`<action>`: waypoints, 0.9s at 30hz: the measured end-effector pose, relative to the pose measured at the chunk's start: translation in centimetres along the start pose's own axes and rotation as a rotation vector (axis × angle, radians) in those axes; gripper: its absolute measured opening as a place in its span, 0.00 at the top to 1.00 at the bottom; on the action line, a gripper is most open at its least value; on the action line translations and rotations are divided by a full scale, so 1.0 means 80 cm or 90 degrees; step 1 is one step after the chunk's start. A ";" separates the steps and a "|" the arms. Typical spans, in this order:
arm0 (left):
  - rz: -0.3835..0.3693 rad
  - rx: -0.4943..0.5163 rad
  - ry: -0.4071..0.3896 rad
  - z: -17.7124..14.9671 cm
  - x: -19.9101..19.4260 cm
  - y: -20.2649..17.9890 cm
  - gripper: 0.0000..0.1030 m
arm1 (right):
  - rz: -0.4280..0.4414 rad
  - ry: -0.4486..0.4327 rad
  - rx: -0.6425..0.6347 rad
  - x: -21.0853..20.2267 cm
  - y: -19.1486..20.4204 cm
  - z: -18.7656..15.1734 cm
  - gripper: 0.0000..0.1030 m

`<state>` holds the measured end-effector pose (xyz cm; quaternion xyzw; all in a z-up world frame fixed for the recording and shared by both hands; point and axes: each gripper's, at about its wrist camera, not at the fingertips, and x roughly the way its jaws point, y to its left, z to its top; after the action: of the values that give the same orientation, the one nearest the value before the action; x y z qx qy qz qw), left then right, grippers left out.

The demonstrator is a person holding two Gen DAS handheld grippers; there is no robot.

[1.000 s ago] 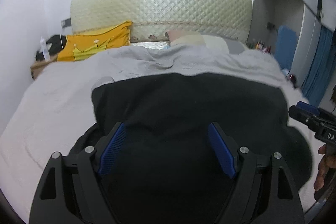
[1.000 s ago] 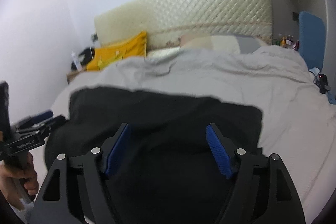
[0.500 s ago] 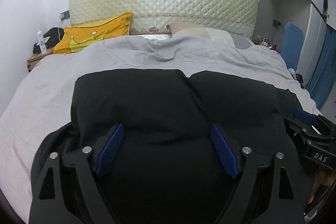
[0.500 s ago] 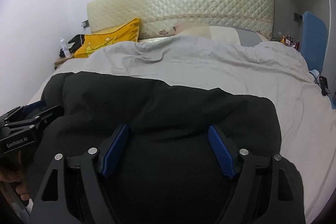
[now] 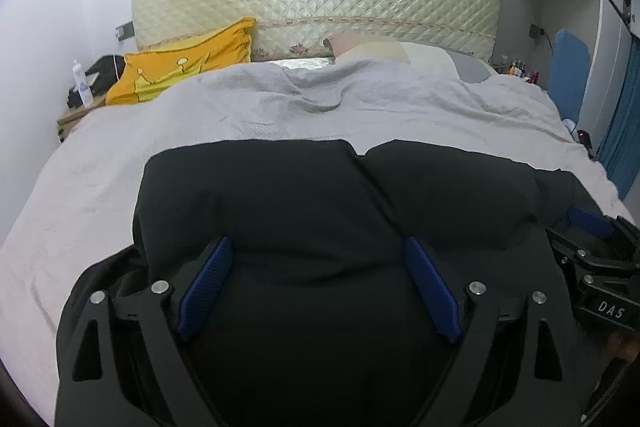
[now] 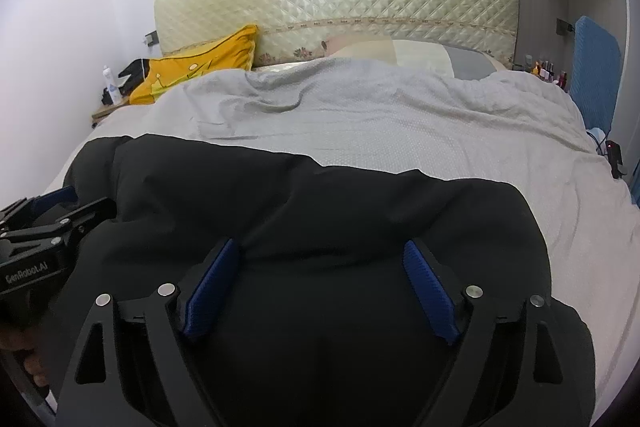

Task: Fold large clothes

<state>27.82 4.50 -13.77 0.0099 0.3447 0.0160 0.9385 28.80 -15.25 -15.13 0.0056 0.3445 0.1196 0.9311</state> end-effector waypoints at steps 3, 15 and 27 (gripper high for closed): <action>0.028 -0.004 -0.010 0.002 0.012 -0.003 0.12 | 0.001 0.000 0.005 0.020 -0.004 0.005 0.11; 0.045 0.011 0.002 0.011 0.040 -0.005 0.12 | 0.002 0.024 -0.002 0.065 -0.008 0.018 0.03; 0.061 -0.025 -0.002 0.025 0.013 0.054 0.03 | -0.009 0.009 -0.026 0.019 -0.027 0.033 0.00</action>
<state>29.79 8.87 -12.78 0.0078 0.3421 0.0673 0.9372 32.08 -16.80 -14.33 -0.0166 0.3488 0.1201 0.9293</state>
